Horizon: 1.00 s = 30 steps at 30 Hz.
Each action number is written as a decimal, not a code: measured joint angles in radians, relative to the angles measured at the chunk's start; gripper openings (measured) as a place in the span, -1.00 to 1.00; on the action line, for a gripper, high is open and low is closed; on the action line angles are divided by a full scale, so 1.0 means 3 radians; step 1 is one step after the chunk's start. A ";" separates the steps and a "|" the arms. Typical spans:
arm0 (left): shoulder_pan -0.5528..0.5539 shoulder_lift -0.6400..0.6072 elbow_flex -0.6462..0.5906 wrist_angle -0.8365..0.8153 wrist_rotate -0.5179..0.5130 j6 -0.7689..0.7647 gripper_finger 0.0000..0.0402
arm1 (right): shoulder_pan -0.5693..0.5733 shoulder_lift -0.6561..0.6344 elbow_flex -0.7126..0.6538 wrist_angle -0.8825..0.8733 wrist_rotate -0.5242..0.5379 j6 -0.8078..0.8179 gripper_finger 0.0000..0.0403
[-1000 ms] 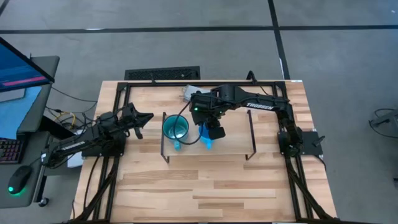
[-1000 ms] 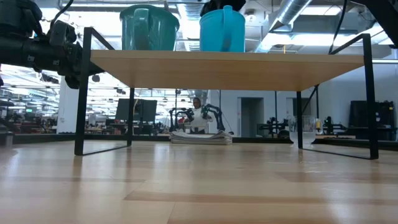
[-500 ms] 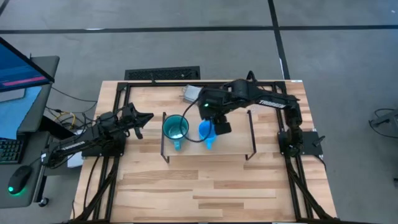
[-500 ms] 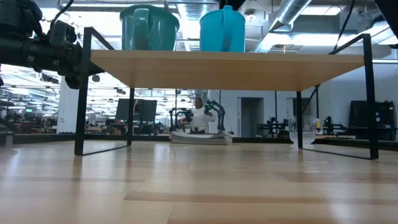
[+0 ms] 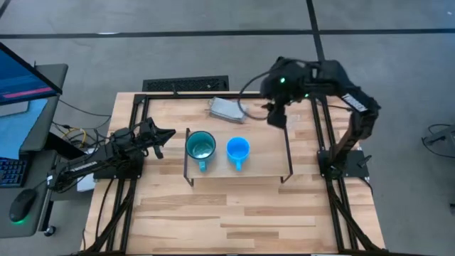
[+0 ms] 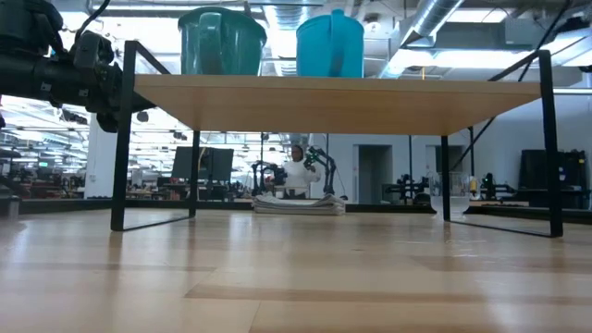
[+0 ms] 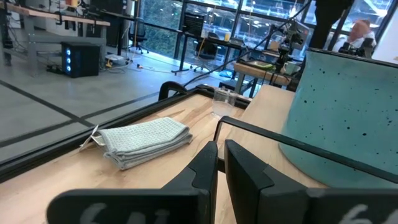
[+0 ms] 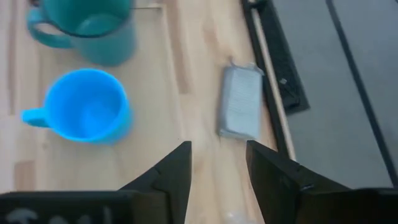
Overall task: Stack small to large cups/mugs on shelf
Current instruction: Put the transparent mug on the shelf
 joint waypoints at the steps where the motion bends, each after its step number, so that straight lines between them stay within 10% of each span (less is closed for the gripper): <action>1: -0.0001 0.0000 0.0000 0.0000 0.0000 0.0000 -0.90 | -0.0068 -0.0044 -0.0043 0.0007 0.0000 -0.0013 -0.15; 20: 0.0000 0.0000 0.0000 0.0004 -0.0007 0.0158 -0.90 | -0.1513 -0.1663 -0.2934 0.1194 -0.0363 -0.0520 -0.18; 30: 0.0000 0.0001 0.0000 0.0005 -0.0016 0.0077 -0.90 | -0.2110 -0.1729 -0.3910 0.1522 -0.0371 -0.0650 -0.18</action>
